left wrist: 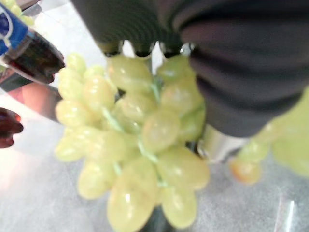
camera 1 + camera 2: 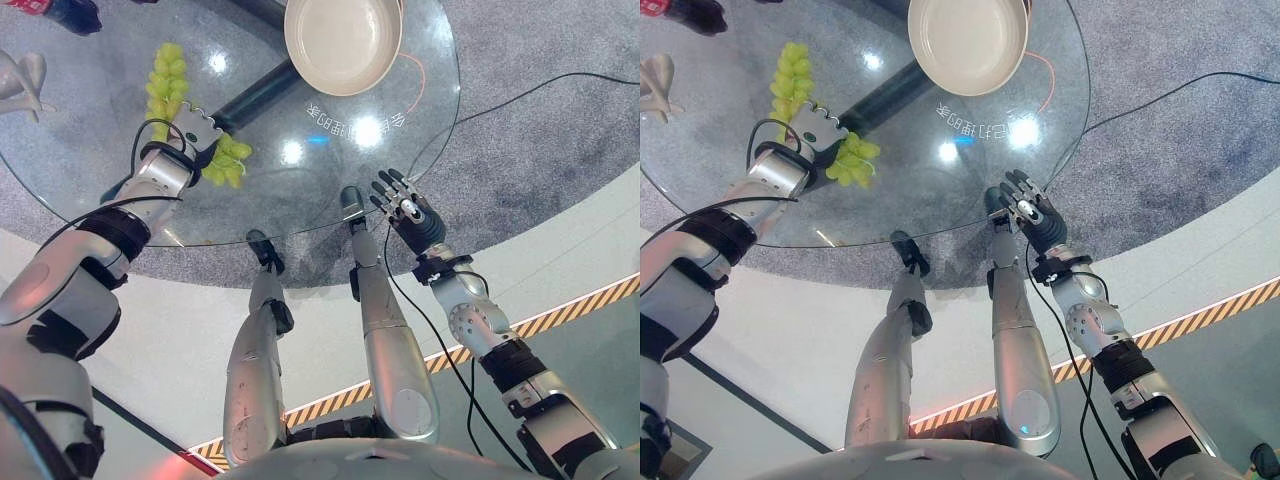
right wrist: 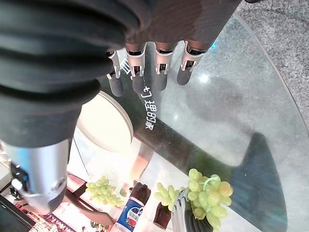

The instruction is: Pick up fruits into the plate

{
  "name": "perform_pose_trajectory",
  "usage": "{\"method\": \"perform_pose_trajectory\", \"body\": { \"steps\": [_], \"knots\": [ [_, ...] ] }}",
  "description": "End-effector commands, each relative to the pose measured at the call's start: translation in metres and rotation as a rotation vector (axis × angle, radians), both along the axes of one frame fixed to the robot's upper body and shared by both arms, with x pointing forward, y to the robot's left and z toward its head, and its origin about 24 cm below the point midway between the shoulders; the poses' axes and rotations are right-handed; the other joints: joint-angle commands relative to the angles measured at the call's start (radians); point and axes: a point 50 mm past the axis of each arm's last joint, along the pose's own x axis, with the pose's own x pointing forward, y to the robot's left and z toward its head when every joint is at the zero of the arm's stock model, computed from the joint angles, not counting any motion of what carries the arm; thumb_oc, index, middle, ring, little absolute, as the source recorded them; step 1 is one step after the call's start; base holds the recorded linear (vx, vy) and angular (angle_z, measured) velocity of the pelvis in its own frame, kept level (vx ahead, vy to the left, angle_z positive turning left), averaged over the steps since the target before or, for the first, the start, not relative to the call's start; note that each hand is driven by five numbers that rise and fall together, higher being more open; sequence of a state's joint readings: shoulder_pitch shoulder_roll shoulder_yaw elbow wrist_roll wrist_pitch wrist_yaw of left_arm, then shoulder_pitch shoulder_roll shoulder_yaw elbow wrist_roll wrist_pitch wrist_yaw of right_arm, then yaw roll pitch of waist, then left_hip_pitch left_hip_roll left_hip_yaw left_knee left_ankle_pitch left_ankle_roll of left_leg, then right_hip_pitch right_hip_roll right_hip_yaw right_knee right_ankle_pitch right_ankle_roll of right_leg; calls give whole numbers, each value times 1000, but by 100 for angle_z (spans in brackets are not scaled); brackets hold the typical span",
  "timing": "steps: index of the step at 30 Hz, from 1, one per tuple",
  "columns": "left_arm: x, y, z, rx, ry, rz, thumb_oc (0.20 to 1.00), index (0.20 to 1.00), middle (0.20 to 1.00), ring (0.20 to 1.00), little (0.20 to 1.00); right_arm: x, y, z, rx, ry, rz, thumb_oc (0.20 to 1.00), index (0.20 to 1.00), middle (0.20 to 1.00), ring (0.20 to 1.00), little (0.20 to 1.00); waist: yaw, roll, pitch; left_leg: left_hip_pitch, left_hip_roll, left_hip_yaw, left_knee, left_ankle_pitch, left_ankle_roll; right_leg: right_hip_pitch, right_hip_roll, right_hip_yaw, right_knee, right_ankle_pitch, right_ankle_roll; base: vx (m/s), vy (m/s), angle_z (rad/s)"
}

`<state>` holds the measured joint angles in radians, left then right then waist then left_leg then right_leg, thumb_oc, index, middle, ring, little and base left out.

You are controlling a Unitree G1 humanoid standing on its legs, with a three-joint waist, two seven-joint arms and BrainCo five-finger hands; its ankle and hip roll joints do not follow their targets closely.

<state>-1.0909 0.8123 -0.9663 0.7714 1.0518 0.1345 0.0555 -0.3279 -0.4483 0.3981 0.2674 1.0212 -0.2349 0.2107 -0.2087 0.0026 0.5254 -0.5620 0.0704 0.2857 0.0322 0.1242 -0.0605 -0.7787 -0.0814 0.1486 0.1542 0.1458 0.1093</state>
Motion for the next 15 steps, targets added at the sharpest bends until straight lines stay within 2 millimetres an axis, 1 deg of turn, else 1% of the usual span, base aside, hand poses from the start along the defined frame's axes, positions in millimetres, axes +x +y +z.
{"method": "perform_pose_trajectory", "body": {
  "steps": [1, 15],
  "knots": [
    [0, 16, 18, -14, -83, 61, 200, 200, 200, 200, 200, -2, 10, 12, 61, -63, 37, 1000, 1000, 1000, 1000, 1000, 5, -2, -5, -69, -11, -110, 121, -82, -24, 52, -4, -107, 5, -40, 18, 0, 0, 0],
    [-1, 19, 17, -27, -86, 48, 200, 200, 200, 200, 200, -3, 8, 10, 59, -62, 35, 1000, 1000, 1000, 1000, 1000, 7, 0, -5, -65, -13, -113, 127, -86, -24, 56, -9, -112, 9, -42, 18, 0, 0, 0]
  ]
}}
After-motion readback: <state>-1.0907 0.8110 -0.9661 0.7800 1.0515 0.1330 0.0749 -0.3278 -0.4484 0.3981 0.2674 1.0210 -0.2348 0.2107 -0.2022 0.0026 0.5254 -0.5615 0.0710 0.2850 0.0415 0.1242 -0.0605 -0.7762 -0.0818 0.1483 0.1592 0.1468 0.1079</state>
